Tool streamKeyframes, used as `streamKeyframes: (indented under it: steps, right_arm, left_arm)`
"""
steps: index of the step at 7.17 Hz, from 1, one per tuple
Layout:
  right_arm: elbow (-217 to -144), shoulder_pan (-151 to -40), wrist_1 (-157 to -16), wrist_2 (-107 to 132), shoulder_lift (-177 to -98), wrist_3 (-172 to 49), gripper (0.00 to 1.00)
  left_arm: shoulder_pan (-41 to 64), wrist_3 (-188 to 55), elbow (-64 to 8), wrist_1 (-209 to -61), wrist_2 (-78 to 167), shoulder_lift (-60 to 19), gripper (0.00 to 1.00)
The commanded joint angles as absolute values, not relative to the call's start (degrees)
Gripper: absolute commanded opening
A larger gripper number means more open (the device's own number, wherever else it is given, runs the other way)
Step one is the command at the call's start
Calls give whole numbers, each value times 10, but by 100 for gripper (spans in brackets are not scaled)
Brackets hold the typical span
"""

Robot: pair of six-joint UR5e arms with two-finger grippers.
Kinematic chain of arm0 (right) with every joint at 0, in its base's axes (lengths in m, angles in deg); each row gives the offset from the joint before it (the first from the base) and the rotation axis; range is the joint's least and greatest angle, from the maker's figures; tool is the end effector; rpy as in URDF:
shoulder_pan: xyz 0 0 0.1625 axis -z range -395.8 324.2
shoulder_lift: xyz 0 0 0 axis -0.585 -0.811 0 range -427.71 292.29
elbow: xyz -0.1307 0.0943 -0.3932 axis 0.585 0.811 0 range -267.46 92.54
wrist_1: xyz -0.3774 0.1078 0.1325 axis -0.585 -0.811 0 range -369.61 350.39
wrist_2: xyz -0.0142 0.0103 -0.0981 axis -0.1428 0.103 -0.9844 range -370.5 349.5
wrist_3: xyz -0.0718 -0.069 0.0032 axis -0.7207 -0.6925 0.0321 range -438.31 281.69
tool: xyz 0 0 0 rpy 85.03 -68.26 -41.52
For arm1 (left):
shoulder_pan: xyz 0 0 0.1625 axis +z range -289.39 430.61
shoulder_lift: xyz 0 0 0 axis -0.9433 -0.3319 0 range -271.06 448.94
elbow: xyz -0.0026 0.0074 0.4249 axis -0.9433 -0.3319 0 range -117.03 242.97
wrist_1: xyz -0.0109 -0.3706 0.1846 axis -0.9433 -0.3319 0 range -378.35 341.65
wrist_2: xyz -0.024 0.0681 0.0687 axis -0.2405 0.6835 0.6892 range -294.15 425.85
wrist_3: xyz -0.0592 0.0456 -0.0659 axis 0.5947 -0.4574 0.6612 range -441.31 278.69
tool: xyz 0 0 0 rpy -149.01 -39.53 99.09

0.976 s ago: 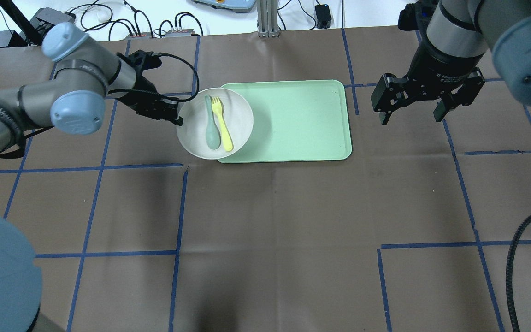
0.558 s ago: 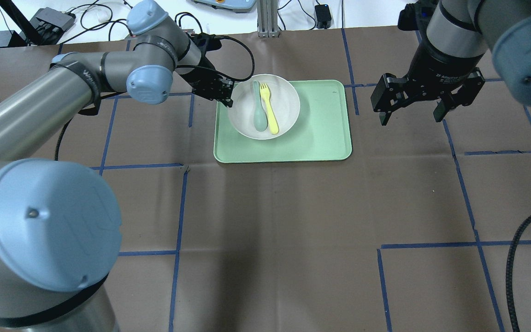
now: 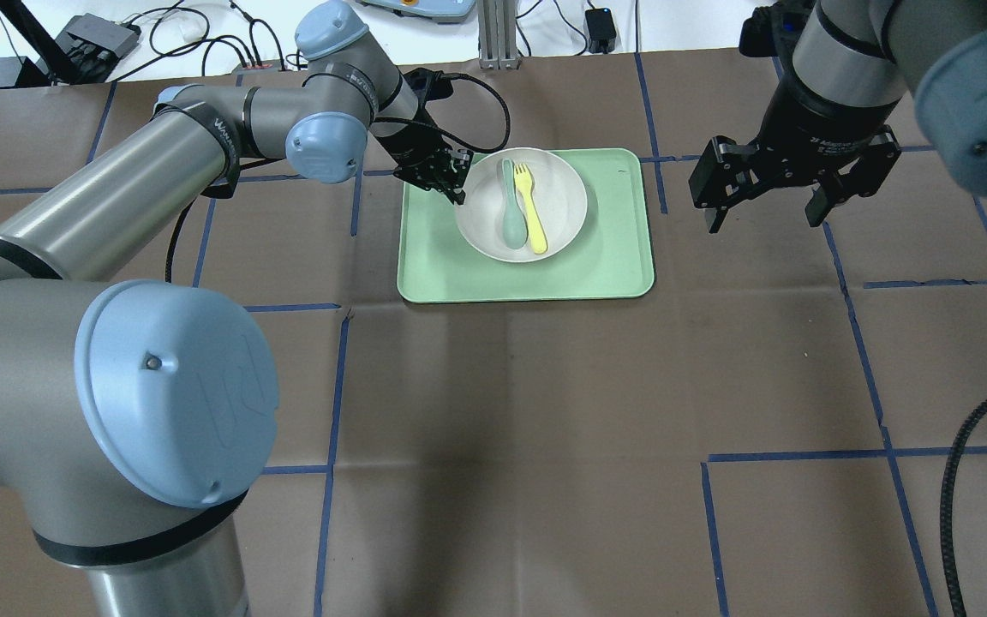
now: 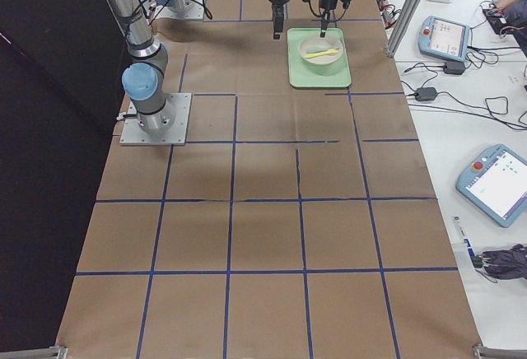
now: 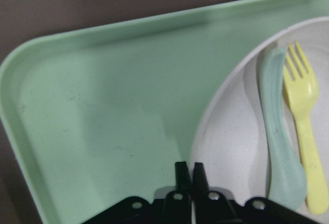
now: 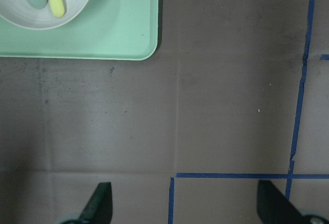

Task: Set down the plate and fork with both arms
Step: 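Lower the plate onto the tray and open the left gripper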

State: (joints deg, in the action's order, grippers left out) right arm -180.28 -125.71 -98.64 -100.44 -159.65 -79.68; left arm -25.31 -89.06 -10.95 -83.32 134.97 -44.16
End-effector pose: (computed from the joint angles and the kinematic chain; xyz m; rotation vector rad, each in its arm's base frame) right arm 0.1326 -0.4744 0.4783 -0.0350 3.1396 0.0505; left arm -0.2440 -0.7147 0.1981 -0.3217 -2.7577 -0.0404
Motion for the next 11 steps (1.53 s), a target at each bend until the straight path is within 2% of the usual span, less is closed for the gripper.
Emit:
streamKeyframes:
  steps: [1,5,7,8,9,10,11]
  right_arm:
    - [-1803,-1257,-986,-1004,-1596,-796,100]
    - [-1803,-1257,-986,-1004,-1596,-796,100]
    - [-1803,-1256,-986,-1004,-1596,-796,100]
    - [-1803,-1257,-986,-1004,-1596,-796,100]
    - [-1803,-1257,-986,-1004,-1596,-796,100]
    - [-1803,-1256,-986,-1004,-1596,-796,100]
    - [-1803,-1257,-986,-1004,-1596,-796,100]
  left_arm:
    - [-255,-890,-114,-846,1352,-439,3]
    - [-252,-892,-114,-852,1353,-443,3]
    - [-252,-893,-114,-856,1354,-443,15]
    - [-252,-893,-115,-857,1354,-440,63]
    - [-254,-894,-116,-866,1360,-432,78]
    - [-258,-894,-116,-871,1362,-425,99]
    - [-259,-894,-116,-895,1364,-401,99]
